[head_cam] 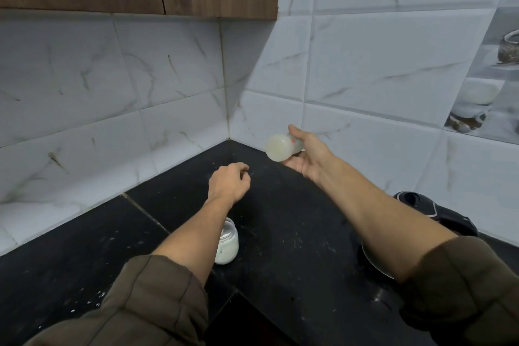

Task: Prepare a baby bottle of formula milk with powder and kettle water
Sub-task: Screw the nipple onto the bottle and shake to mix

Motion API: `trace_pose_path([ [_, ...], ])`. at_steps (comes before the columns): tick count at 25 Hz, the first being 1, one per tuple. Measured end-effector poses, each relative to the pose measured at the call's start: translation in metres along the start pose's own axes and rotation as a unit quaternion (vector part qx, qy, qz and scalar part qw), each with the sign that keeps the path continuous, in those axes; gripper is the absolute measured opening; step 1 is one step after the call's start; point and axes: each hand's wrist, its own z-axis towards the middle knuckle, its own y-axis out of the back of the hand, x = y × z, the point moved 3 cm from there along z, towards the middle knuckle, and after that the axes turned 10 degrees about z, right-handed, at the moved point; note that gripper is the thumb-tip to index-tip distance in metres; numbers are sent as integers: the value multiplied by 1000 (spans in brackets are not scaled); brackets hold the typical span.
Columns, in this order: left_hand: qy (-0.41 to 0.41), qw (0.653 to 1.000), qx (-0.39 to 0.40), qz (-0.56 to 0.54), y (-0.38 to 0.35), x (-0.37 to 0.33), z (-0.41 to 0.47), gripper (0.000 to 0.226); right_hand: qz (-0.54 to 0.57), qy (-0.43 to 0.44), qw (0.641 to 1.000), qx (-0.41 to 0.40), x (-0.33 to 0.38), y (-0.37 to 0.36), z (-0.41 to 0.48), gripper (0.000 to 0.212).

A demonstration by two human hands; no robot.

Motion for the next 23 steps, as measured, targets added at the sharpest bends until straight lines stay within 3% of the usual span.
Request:
trace_pose_path([
  [3,-3,1000,3,2,0,-1,0,33,-145,-51,984,87,-5,-6,-5,34],
  [5,-10,1000,8,3,-1,-2,1,33,-192,-35,968,155,-8,-11,-8,44],
  [7,-9,1000,7,2,0,-2,1,33,-133,1,985,114,-5,-9,-4,54],
  [10,-2,1000,-1,4,2,2,1,34,-1,13,1000,16,-1,-1,5,49],
  [13,-1,1000,8,1,0,2,1,32,-143,-27,982,120,-7,-7,-7,40],
  [15,-3,1000,16,1,-1,2,1,32,-196,-14,963,186,-12,-9,-11,46],
  [20,-2,1000,3,4,-1,3,1,34,4,8,999,33,-4,-2,3,43],
  [23,-6,1000,9,2,-4,2,2,31,-141,-12,983,120,-6,-9,-10,45],
])
